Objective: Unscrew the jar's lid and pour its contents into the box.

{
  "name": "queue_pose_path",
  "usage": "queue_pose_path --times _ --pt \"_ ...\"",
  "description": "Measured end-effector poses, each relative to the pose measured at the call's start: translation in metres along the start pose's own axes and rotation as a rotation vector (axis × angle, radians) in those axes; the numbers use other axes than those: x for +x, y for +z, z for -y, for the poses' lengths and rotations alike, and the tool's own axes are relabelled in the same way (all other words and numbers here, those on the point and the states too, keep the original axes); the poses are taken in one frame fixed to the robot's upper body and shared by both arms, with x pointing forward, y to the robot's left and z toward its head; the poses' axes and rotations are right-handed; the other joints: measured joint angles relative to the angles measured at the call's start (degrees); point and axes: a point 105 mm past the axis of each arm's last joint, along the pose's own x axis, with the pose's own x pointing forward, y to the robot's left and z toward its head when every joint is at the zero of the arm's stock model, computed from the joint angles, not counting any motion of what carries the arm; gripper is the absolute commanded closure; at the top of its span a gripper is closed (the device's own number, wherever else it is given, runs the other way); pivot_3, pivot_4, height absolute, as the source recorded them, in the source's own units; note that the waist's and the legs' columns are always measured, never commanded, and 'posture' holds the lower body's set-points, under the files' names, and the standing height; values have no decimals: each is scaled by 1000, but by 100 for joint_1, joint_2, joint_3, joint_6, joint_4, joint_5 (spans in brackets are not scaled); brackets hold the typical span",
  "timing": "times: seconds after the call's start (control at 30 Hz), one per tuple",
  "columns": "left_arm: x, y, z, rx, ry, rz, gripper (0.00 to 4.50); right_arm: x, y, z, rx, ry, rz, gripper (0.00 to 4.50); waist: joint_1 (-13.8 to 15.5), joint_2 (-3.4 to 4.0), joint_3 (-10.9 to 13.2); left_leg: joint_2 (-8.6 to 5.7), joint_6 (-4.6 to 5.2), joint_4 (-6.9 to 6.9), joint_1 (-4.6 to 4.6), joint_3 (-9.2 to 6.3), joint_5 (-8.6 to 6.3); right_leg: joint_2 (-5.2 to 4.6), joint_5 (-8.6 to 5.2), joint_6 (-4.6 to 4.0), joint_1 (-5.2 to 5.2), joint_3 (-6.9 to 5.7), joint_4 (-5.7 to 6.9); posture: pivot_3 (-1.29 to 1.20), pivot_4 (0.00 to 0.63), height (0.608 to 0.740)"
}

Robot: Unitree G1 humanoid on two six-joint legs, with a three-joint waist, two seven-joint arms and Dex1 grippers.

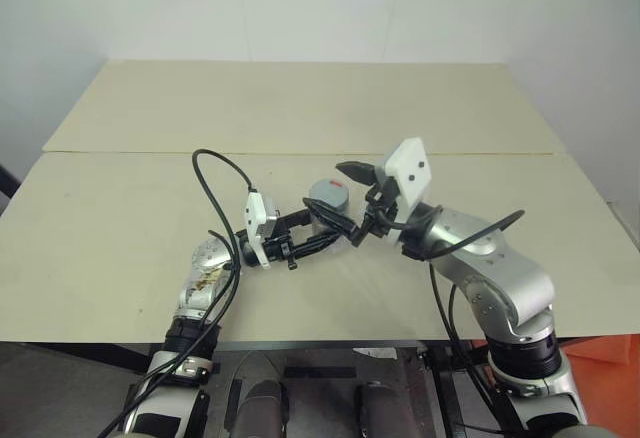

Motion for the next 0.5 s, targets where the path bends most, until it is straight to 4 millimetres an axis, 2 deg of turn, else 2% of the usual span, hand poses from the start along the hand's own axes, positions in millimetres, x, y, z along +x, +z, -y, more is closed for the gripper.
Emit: queue_pose_path --times 0.5 --pt "-4 -1 -6 -9 17 7 2365 -12 -4 6 -16 -33 -18 0 -3 0 0 0 0 0 0 0 0 0 0 0 0 0 0 0 150 740"
